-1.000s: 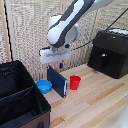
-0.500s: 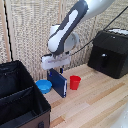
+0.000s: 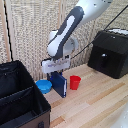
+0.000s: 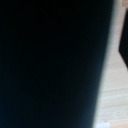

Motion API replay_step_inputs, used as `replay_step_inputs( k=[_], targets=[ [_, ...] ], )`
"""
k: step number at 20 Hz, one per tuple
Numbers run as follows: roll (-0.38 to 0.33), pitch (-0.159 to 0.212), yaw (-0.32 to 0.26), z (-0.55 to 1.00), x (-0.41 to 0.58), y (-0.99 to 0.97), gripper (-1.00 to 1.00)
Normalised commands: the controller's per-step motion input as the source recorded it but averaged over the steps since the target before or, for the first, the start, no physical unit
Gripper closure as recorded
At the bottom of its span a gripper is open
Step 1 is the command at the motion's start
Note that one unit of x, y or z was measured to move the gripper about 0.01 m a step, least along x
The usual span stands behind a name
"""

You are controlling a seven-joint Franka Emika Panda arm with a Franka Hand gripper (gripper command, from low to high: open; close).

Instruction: Discover the targeted book and set your gripper to the appropriate amplitude. Smoothly guide your gripper in the direction of the book and snatch it firmly. Search for the back section of the caddy. Move the held book towards the back section and lightly deposit it inside.

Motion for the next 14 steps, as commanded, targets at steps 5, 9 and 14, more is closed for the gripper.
replay_step_inputs(
  k=[5, 9, 14],
  targets=[
    [0.000, -0.003, 0.037, 0.00, 0.117, 0.10, 1.00],
    [0.000, 0.006, -0.002, 0.37, 0.165, 0.22, 1.00],
    [0.011, 0.010, -0.011, 0.99, 0.313, 0.03, 1.00]
  ],
)
